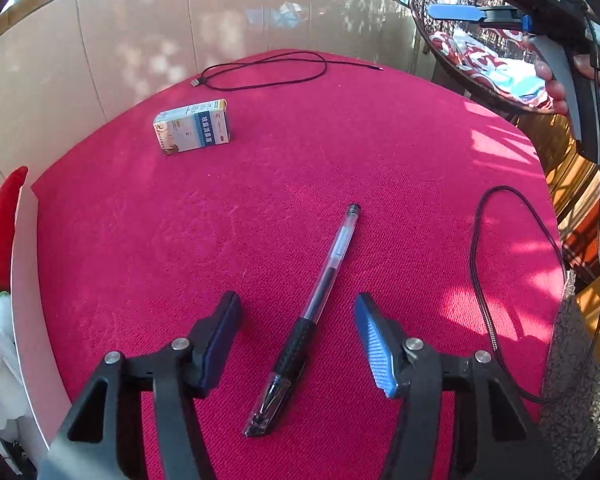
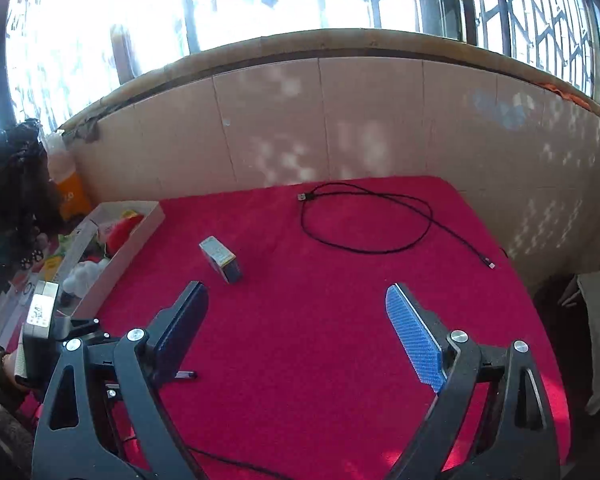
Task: Organize objects
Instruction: 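Move the left gripper to the black pen while the right moves to the small white box, then grasp the small white medicine box with the right gripper while the left grasps the black pen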
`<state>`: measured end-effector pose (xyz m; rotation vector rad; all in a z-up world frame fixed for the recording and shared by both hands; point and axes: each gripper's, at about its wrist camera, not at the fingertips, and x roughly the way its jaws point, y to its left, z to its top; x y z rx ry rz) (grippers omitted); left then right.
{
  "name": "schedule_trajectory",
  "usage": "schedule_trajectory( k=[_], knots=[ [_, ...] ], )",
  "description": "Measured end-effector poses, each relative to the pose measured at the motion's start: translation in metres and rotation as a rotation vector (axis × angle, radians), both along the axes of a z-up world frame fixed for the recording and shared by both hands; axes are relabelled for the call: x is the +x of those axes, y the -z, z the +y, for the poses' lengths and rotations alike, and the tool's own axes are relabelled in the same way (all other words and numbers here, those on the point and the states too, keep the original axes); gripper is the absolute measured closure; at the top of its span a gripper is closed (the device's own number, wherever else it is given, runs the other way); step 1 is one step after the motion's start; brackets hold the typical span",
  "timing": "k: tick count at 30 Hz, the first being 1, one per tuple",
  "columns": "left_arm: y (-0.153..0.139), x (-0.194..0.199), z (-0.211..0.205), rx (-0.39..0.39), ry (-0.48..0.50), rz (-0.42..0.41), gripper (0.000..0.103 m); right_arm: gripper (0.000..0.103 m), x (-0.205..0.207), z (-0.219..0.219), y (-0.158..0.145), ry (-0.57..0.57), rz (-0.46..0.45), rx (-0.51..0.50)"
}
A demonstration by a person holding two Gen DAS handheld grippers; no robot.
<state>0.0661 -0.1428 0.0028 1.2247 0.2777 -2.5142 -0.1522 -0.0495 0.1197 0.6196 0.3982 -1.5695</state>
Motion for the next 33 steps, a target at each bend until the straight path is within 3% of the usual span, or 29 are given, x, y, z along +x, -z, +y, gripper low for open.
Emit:
schedule_trajectory(
  k=[3,6,10,16,19,22,23,24,28,33],
  knots=[
    [0.000,0.000,-0.002,0.017,-0.001,0.010,0.044,0.012,0.038,-0.056,0.029,-0.147,-0.002,0.078],
    [0.002,0.002,0.004,-0.012,0.008,0.005,0.044,0.012,0.073,-0.110,0.061,-0.215,0.060,0.172],
    [0.002,0.003,0.005,-0.018,-0.005,0.015,0.044,0.012,0.093,-0.159,0.097,-0.178,0.177,0.242],
    [0.002,0.005,0.007,-0.023,-0.009,0.028,0.044,0.012,0.096,-0.198,0.122,-0.129,0.171,0.297],
    [0.001,0.006,0.008,-0.025,-0.007,0.029,0.046,0.016,0.097,-0.197,0.128,-0.151,0.151,0.323],
    [-0.001,0.008,0.013,-0.025,-0.006,0.030,0.058,0.073,0.096,-0.184,0.122,-0.191,0.115,0.319],
    [-0.002,0.009,0.015,-0.024,-0.005,0.032,0.061,0.079,0.096,-0.178,0.121,-0.200,0.109,0.328],
    [-0.002,0.009,0.018,-0.025,-0.003,0.031,0.065,0.079,0.096,-0.171,0.119,-0.205,0.097,0.336],
    [-0.004,0.011,0.022,-0.023,-0.007,0.032,0.067,0.079,0.091,-0.129,0.119,-0.197,0.039,0.329],
    [-0.005,0.012,0.024,-0.026,-0.012,0.029,0.067,0.079,0.069,-0.073,0.118,-0.106,-0.158,0.270]
  ],
)
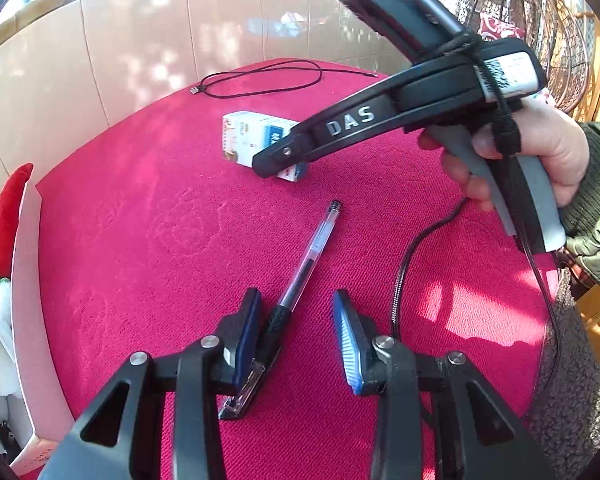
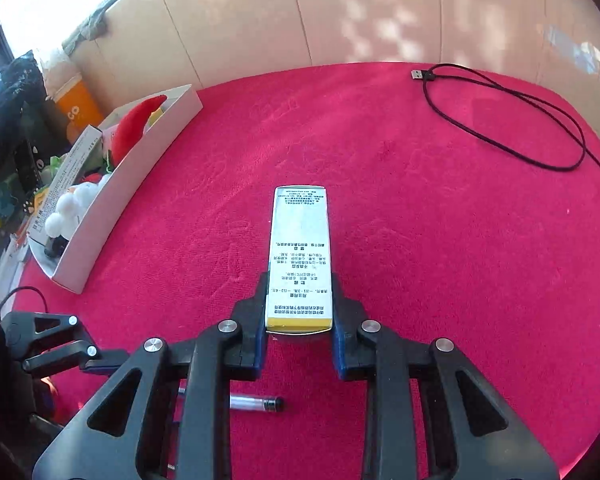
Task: Organize objects
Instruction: 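Grasp the small white medicine box with the right gripper while the left grasps the black pen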
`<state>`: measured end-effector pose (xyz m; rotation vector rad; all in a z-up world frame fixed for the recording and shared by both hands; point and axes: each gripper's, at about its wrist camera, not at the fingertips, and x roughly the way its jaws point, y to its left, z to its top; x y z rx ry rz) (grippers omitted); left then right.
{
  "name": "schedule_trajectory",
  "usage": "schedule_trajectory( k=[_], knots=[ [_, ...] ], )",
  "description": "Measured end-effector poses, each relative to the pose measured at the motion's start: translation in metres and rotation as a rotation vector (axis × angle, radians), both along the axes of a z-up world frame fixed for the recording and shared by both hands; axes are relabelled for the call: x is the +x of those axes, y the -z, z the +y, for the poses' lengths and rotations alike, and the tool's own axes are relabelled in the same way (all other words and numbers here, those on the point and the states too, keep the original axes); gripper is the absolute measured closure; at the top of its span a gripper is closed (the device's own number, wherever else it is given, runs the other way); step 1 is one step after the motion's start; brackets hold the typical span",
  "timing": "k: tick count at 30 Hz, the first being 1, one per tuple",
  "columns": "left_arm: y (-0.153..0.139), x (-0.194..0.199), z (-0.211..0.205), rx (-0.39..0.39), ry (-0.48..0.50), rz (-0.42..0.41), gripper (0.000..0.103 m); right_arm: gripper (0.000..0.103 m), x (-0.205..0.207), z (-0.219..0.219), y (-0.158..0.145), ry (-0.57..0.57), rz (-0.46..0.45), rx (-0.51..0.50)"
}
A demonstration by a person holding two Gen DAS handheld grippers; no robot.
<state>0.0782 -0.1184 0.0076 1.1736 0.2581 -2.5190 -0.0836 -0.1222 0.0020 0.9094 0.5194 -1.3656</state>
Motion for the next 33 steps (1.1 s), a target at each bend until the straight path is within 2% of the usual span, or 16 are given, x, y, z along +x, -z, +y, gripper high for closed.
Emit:
schedule_trajectory(
  k=[4,7,15,20,25,26,28,30,33],
  knots=[
    [-0.001,0.000,0.000,0.004,-0.005,-0.003,0.066,0.079,-0.017,0.038,-0.008,0.100,-0.124,-0.076],
    [-0.003,-0.002,0.001,-0.004,-0.015,-0.009,0.066,0.079,-0.018,0.057,-0.006,0.139,-0.168,-0.091],
    [-0.004,0.003,0.006,-0.015,-0.079,-0.007,0.066,0.079,-0.012,0.079,0.001,0.217,-0.014,-0.050],
    [0.001,-0.002,0.001,-0.017,-0.098,-0.004,0.066,0.078,-0.014,0.084,0.008,0.234,-0.007,-0.044],
    [0.003,-0.009,-0.002,-0.016,-0.100,-0.003,0.068,0.078,-0.007,0.083,0.008,0.227,0.045,-0.043],
    [0.003,-0.010,-0.002,-0.017,-0.099,-0.003,0.069,0.078,-0.007,0.083,0.008,0.227,0.046,-0.043],
    [0.002,-0.005,0.003,-0.021,-0.102,0.002,0.085,0.078,-0.008,0.083,0.008,0.228,0.045,-0.046],
    [0.002,-0.003,0.004,-0.018,-0.104,0.006,0.091,0.078,-0.008,0.084,0.008,0.229,0.042,-0.048],
    [0.002,-0.001,0.003,-0.012,-0.106,0.011,0.092,0.078,-0.008,0.084,0.008,0.229,0.044,-0.048]
  ],
)
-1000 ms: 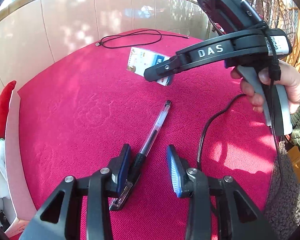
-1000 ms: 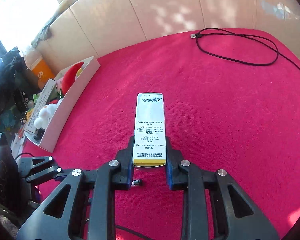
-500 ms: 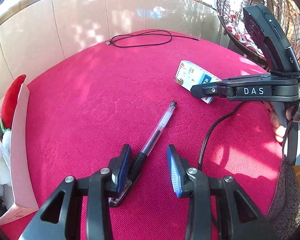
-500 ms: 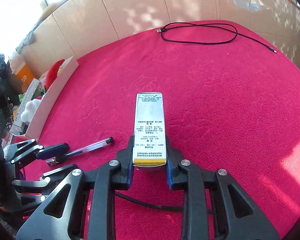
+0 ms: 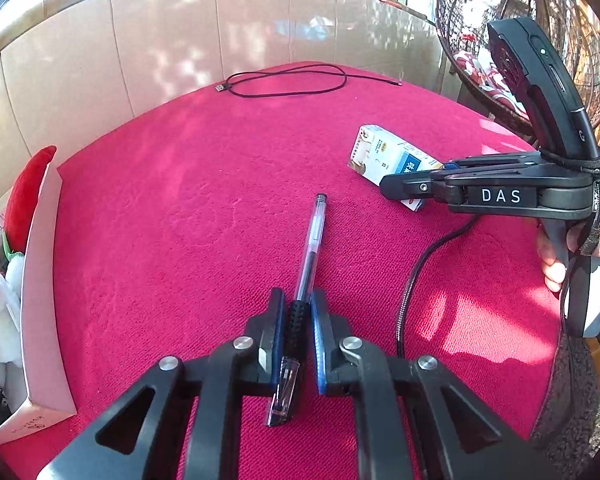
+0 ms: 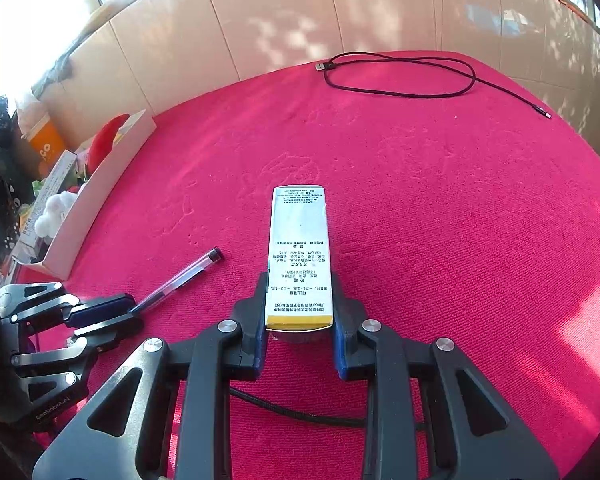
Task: Organize objects
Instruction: 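Grasp the small white medicine box with the right gripper while the left grasps the black pen, then lift the pen and white box and carry them over the tray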
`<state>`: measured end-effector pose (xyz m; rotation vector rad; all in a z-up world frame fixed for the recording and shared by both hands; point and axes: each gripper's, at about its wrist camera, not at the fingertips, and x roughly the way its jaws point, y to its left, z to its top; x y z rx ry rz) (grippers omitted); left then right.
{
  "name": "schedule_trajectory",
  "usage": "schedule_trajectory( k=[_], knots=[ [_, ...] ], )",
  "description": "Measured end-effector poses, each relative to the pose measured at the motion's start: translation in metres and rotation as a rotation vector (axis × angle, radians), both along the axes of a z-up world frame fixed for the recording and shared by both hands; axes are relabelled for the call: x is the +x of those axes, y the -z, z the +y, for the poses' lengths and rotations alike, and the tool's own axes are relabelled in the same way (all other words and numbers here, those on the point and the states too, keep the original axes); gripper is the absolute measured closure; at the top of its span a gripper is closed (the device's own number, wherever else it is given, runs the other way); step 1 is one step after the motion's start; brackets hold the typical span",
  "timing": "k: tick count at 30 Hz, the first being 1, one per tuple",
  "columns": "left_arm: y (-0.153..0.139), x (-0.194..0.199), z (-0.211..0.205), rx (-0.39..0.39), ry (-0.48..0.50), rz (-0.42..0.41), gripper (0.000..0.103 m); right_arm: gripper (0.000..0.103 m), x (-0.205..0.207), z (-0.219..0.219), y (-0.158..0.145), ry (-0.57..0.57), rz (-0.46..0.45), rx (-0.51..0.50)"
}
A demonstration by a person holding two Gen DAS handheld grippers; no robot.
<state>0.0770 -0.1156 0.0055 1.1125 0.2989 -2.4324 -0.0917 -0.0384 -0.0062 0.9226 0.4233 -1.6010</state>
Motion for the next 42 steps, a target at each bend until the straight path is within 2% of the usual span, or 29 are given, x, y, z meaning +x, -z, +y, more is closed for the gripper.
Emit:
schedule_trajectory(
  k=[25,34,42],
  knots=[
    [0.001,-0.002,-0.005,-0.015,0.000,-0.005,0.092,0.078,0.005,-0.001,0.000,0.003,0.035,0.007],
    [0.000,0.002,-0.012,-0.020,-0.031,0.004,0.095,0.078,0.005,-0.001,0.000,0.005,0.032,0.005],
    [-0.006,0.008,-0.007,-0.062,-0.049,0.032,0.095,0.078,0.003,0.000,0.001,0.009,0.017,-0.002]
  ],
)
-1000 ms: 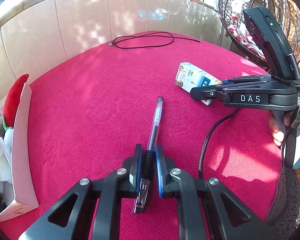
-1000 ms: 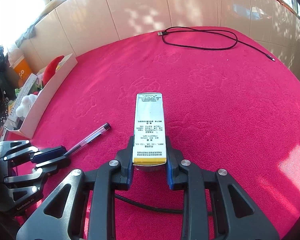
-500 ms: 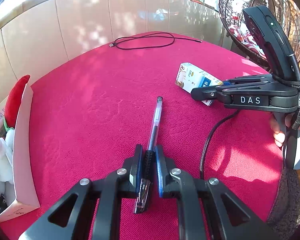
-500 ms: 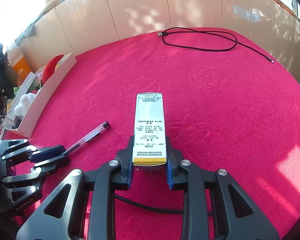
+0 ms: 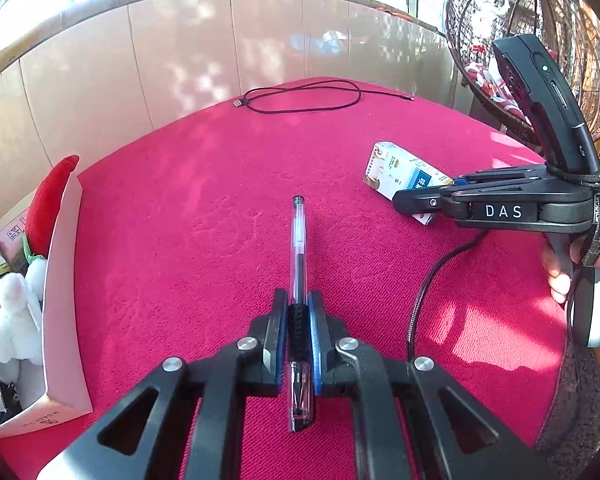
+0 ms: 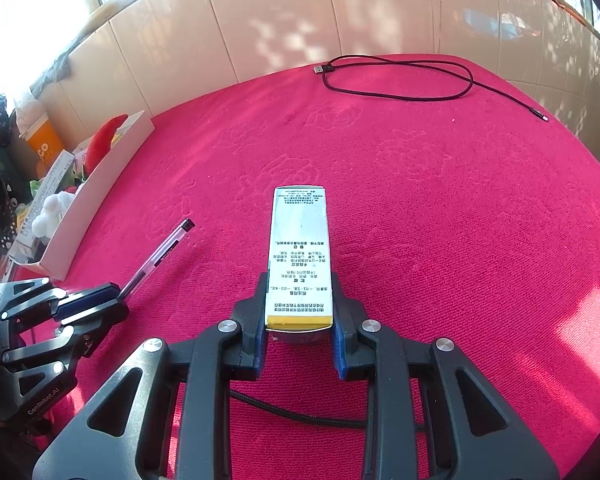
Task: Organize objects
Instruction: 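Lift the pen and white box and carry them over the tray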
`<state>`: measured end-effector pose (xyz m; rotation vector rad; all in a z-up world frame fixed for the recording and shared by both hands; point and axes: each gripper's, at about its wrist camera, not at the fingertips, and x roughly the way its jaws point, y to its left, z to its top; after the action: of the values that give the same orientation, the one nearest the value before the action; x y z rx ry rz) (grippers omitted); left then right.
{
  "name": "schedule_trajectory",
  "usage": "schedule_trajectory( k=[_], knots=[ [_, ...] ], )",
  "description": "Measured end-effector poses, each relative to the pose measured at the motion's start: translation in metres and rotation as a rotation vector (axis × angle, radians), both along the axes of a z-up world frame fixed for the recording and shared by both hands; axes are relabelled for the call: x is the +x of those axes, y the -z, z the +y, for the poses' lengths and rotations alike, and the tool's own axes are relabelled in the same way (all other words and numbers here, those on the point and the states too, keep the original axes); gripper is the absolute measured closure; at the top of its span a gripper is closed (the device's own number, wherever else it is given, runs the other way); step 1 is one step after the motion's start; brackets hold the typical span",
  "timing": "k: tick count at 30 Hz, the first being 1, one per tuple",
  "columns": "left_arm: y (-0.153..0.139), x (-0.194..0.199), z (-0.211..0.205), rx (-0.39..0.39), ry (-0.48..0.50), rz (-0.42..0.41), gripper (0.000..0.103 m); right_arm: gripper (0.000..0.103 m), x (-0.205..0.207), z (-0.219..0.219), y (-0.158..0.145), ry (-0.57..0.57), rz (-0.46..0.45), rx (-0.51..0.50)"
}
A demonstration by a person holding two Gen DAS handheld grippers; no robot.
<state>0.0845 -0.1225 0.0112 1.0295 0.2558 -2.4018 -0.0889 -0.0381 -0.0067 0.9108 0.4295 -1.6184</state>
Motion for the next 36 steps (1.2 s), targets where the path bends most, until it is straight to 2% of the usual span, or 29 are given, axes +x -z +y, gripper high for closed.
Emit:
schedule_trajectory(
  k=[7,14,18,25,36],
  knots=[
    [-0.004,0.004,0.001,-0.028,-0.026,0.017,0.095,0.078,-0.002,0.003,-0.001,0.023,0.006,-0.009],
    [-0.012,0.010,0.007,-0.085,-0.050,0.047,0.095,0.079,-0.008,0.015,-0.010,0.067,-0.005,-0.078],
    [-0.018,0.016,0.015,-0.127,-0.058,0.068,0.095,0.079,-0.002,0.025,-0.027,0.086,0.040,-0.143],
    [-0.027,0.028,0.013,-0.136,-0.097,0.108,0.095,0.079,0.023,0.036,-0.061,0.062,0.151,-0.261],
    [-0.049,0.050,0.011,-0.164,-0.175,0.172,0.095,0.079,0.035,0.039,-0.071,0.053,0.172,-0.295]
  ],
)
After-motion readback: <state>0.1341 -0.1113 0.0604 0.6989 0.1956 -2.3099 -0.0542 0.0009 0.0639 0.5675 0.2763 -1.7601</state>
